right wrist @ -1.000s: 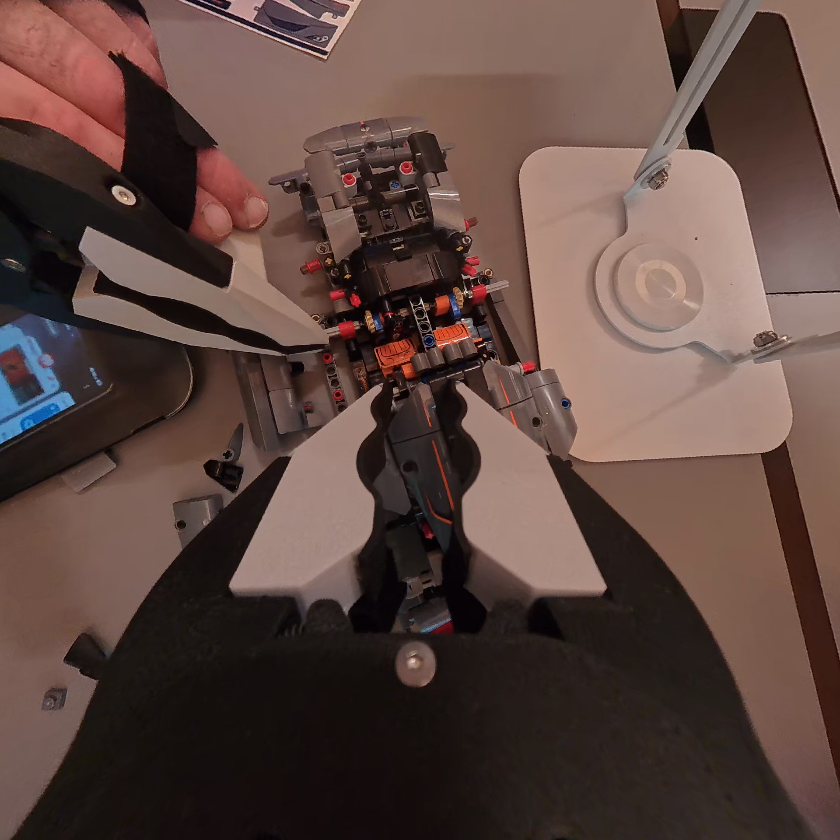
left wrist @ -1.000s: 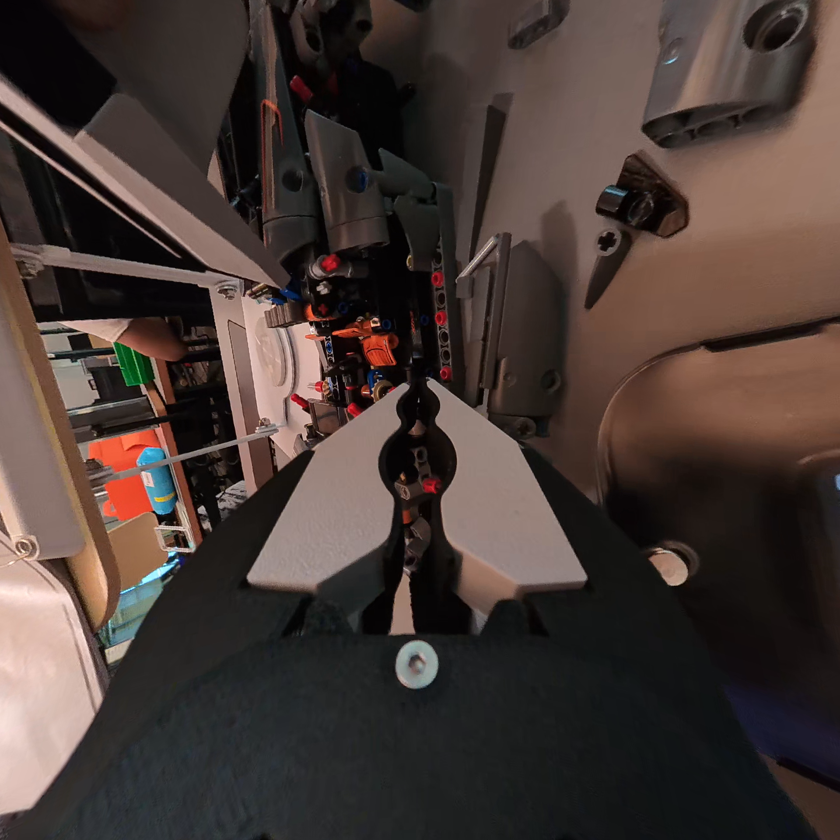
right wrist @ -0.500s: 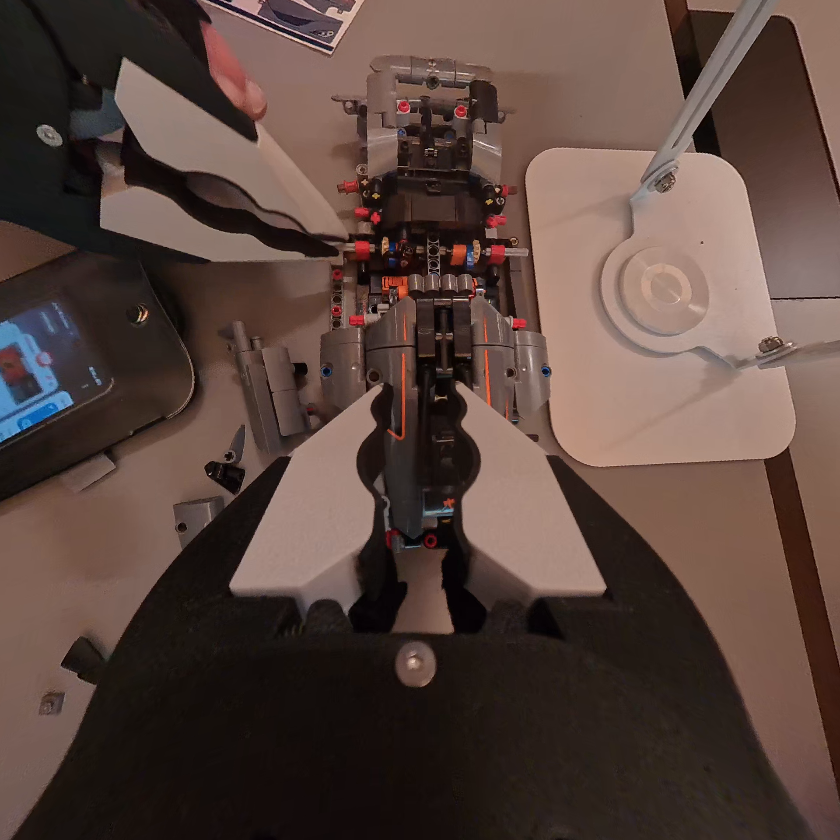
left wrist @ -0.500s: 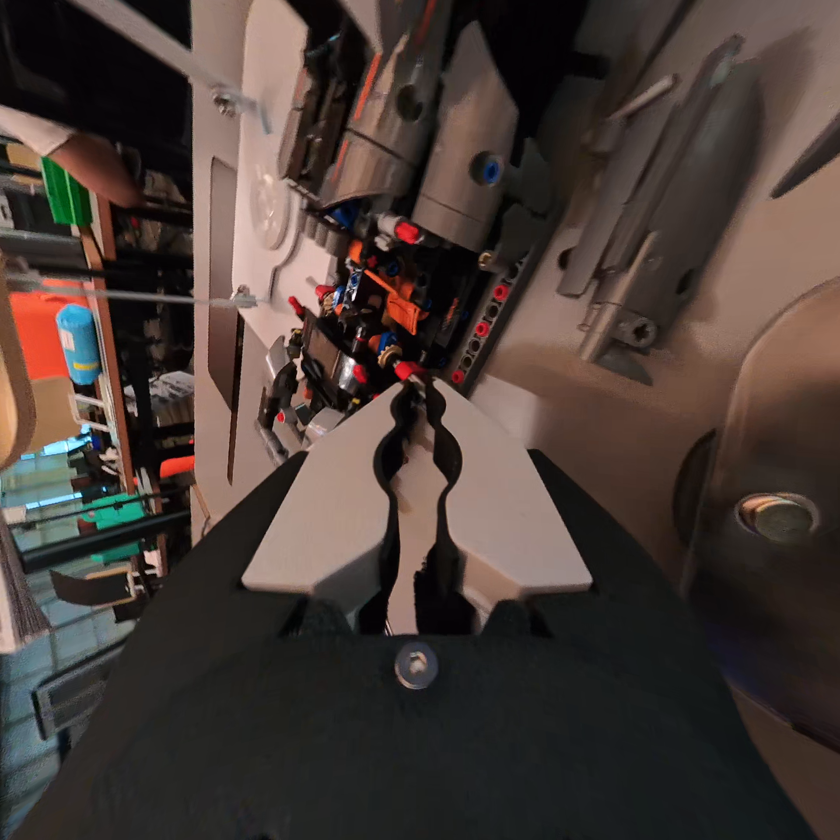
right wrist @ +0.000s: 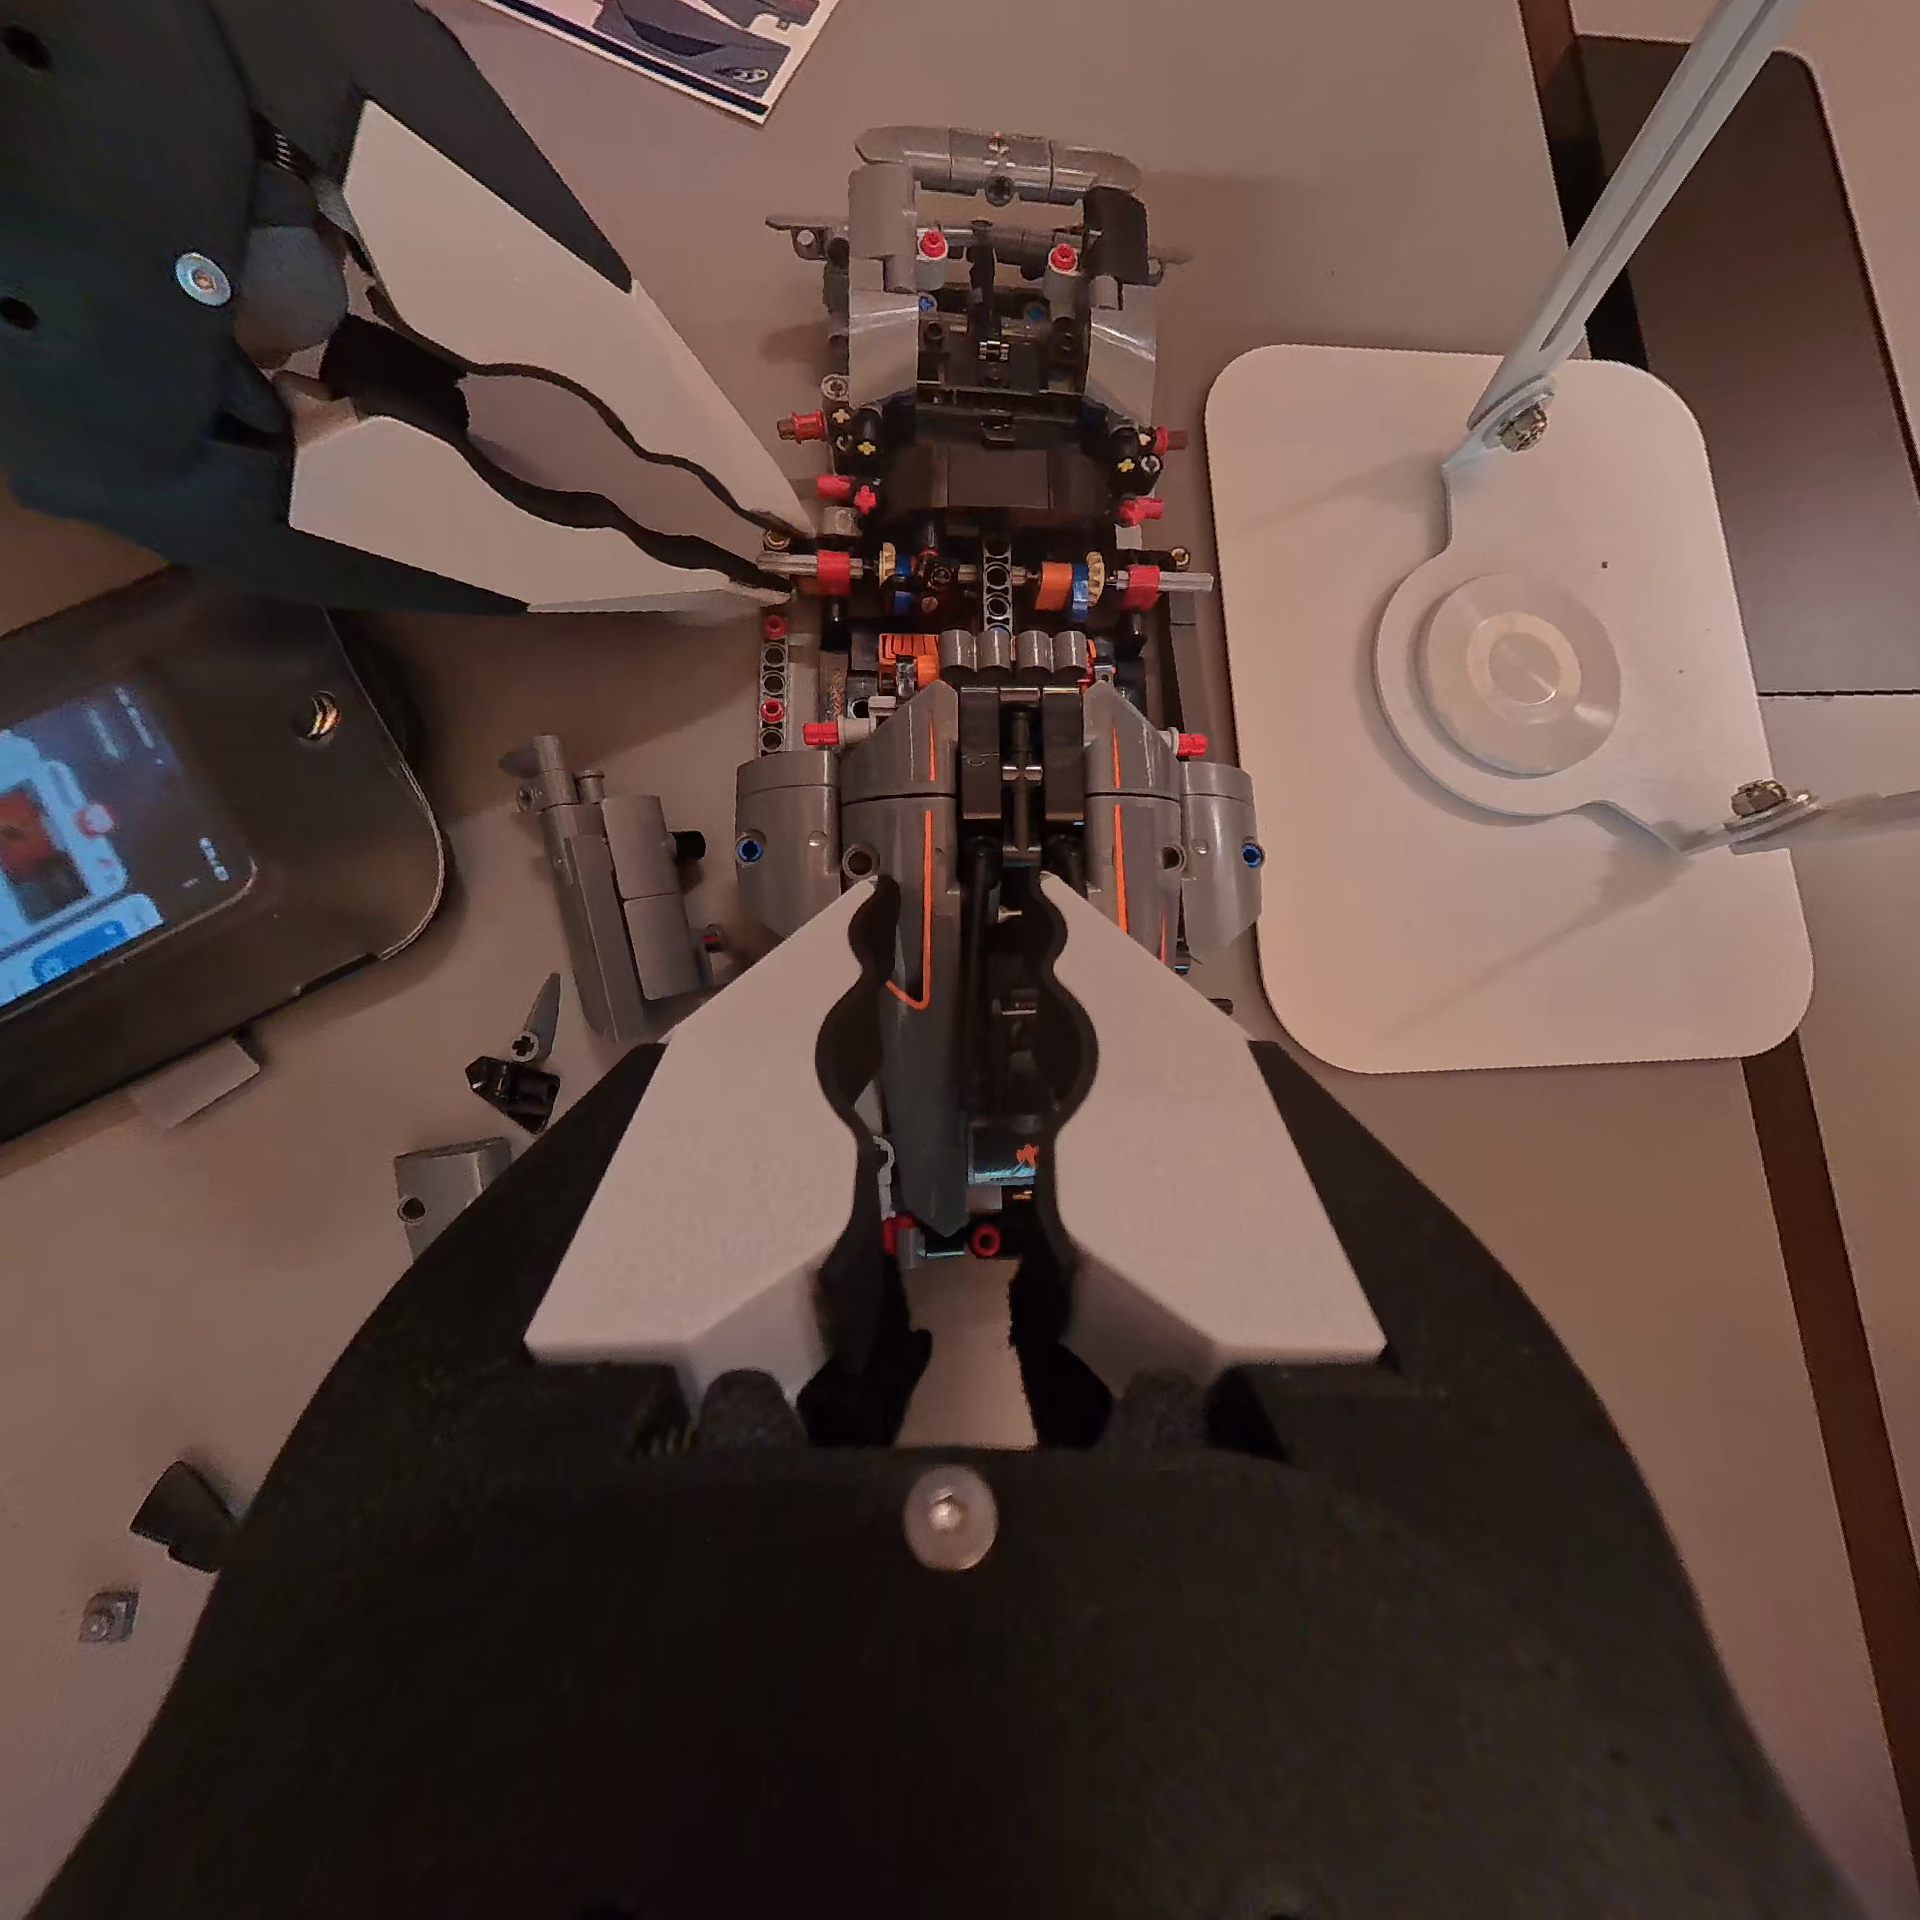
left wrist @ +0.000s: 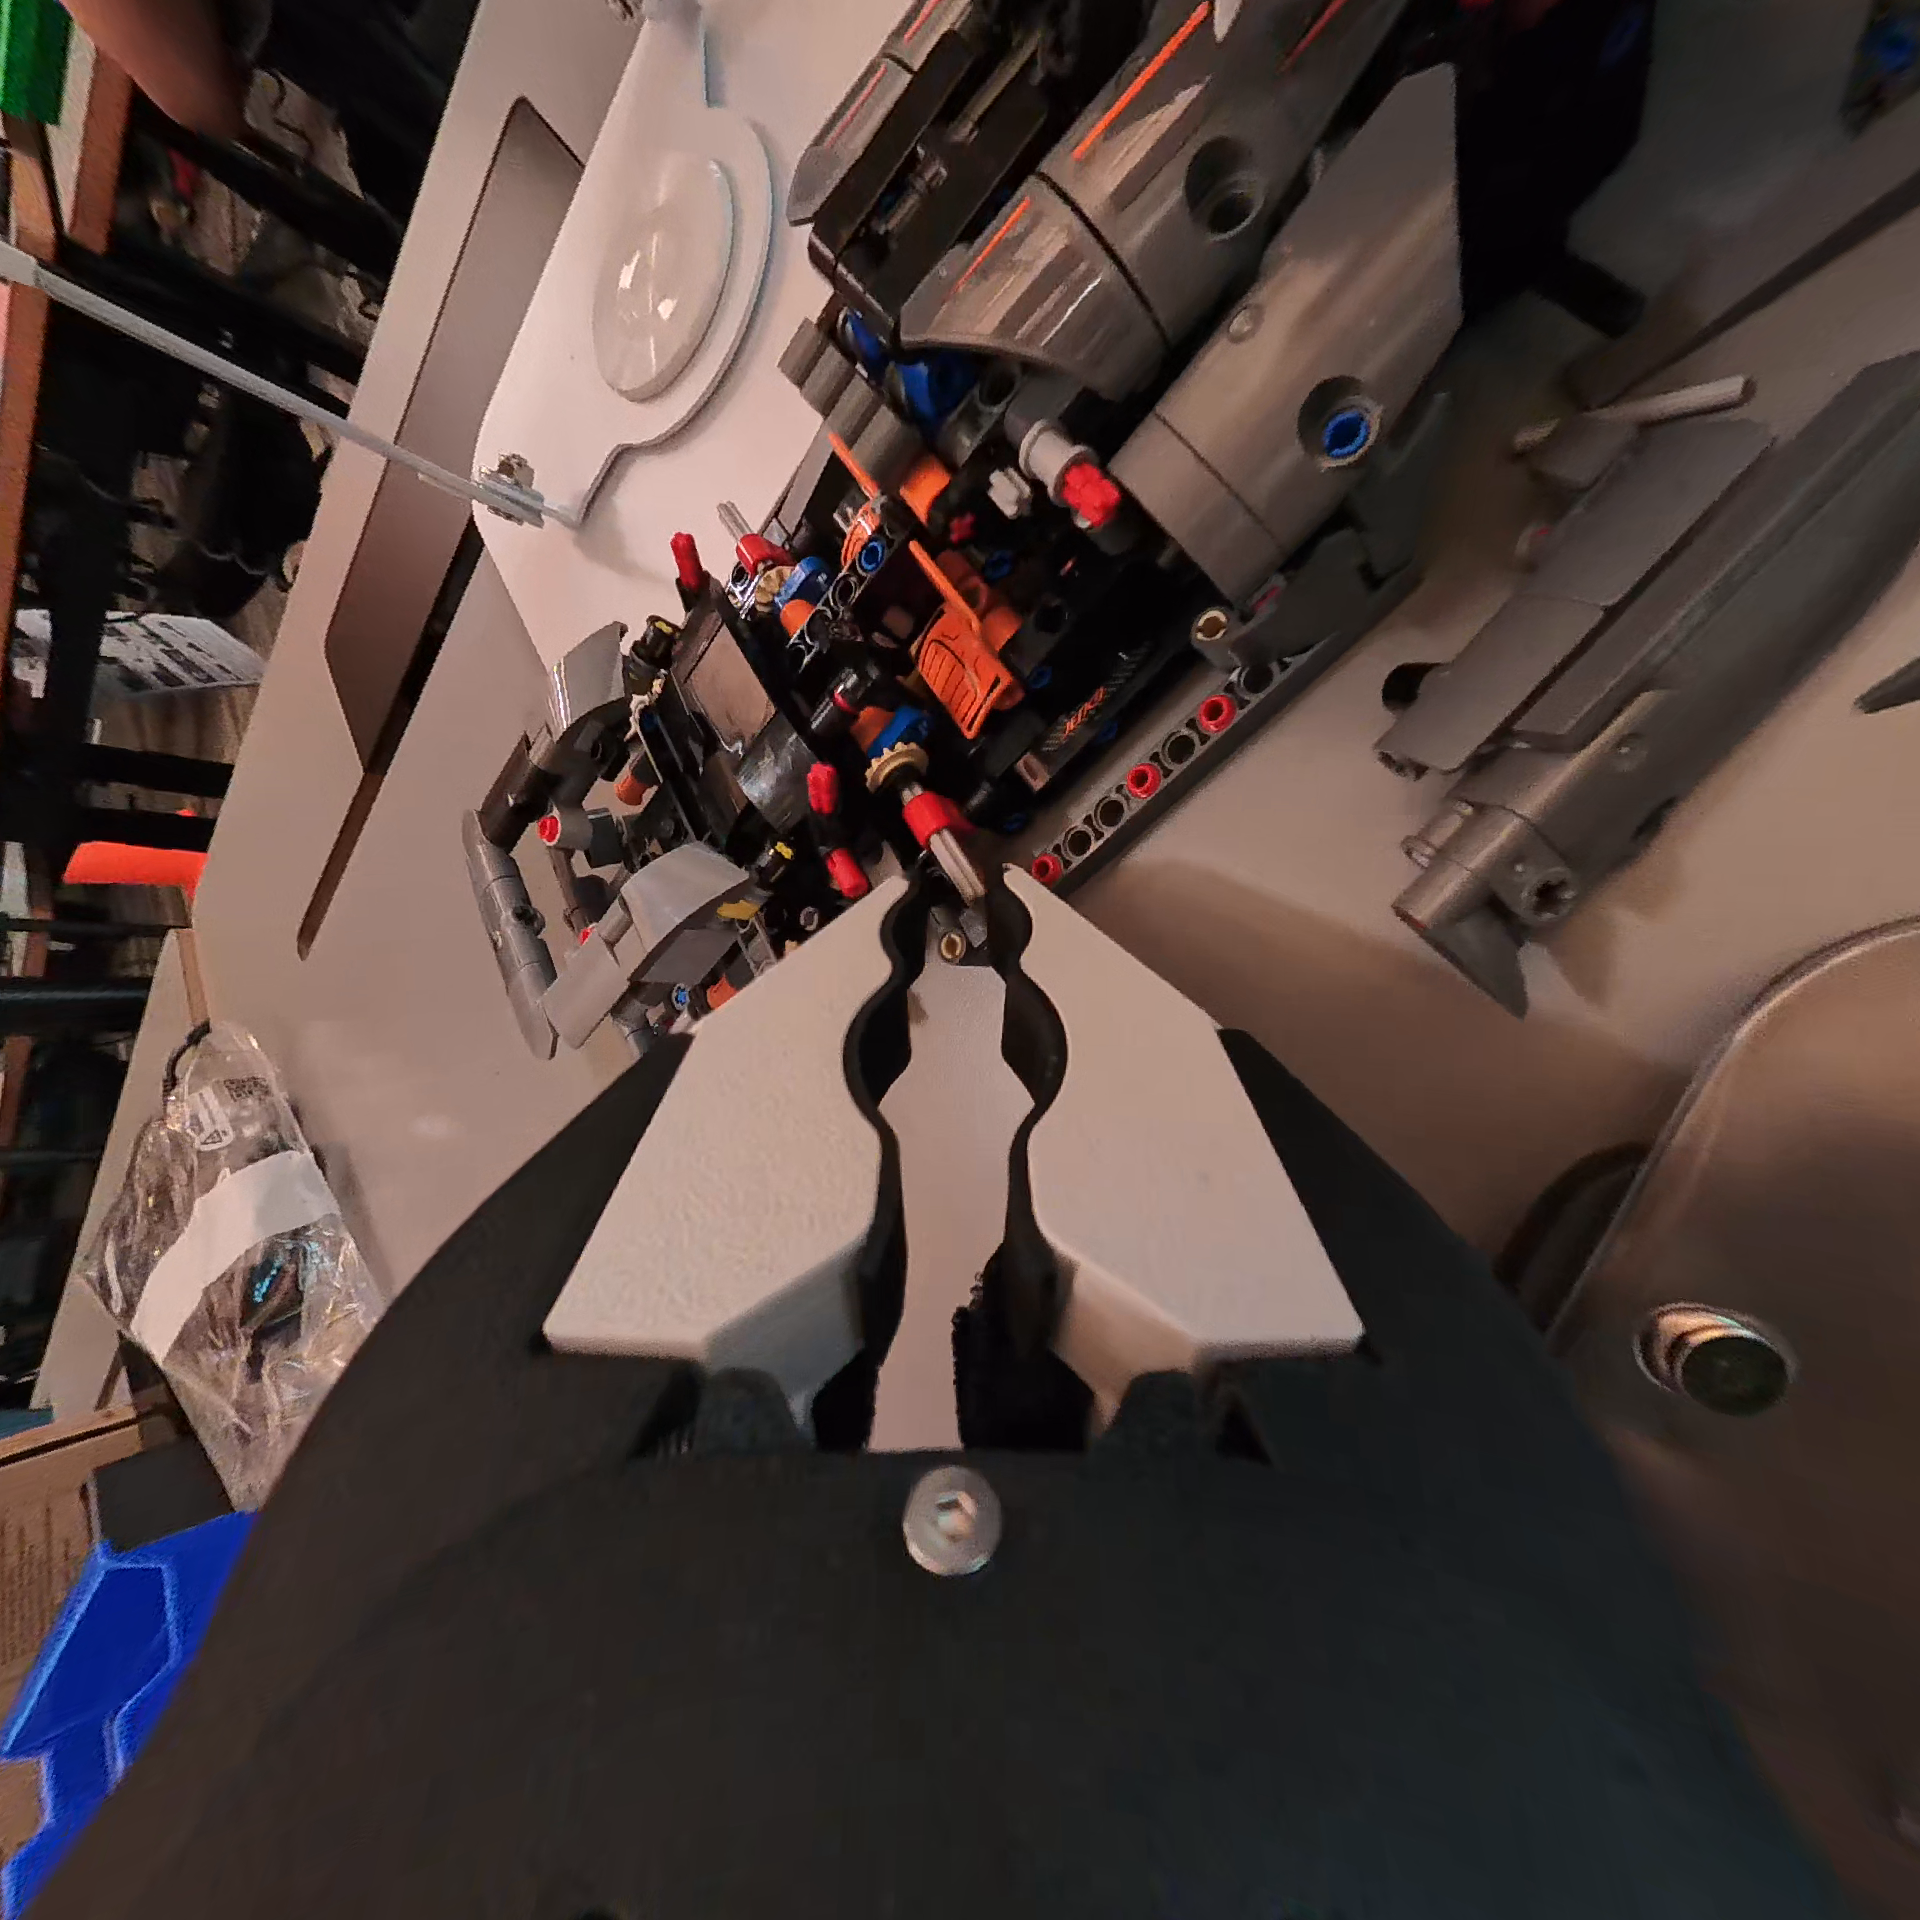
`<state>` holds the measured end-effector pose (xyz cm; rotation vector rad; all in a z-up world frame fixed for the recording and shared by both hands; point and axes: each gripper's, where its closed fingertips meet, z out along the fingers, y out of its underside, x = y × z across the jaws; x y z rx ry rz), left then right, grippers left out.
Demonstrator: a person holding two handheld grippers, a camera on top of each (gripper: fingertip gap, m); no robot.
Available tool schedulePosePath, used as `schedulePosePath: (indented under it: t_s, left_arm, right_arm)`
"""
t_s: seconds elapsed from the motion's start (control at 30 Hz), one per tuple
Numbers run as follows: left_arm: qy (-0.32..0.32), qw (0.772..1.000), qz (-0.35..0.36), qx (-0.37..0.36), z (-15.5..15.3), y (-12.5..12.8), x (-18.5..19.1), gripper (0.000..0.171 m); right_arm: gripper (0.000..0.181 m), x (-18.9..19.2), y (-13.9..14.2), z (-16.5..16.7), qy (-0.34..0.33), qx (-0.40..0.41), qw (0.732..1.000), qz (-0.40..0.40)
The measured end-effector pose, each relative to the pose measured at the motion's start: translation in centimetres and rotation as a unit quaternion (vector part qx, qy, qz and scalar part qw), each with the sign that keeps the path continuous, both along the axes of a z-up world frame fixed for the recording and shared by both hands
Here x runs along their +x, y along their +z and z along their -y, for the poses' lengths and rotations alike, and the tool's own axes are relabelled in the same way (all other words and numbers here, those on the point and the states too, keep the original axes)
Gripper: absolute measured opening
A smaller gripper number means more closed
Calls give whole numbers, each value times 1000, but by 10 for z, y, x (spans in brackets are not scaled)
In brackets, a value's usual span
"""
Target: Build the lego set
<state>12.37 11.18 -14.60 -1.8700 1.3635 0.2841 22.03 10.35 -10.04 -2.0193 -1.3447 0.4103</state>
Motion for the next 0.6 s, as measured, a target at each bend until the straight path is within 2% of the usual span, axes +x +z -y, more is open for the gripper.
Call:
schedulePosePath:
  t_s: [0.13, 0.6]
  left_arm:
    - [9, 1000, 11, -2, 0, 0, 1, 6]
    - [61, 980, 169, -87, -3, 1, -3, 6]
  right_arm:
    - [22, 0, -1, 0, 0, 0, 1000, 1]
    - [22, -2, -1, 1, 2, 0, 1000, 3]
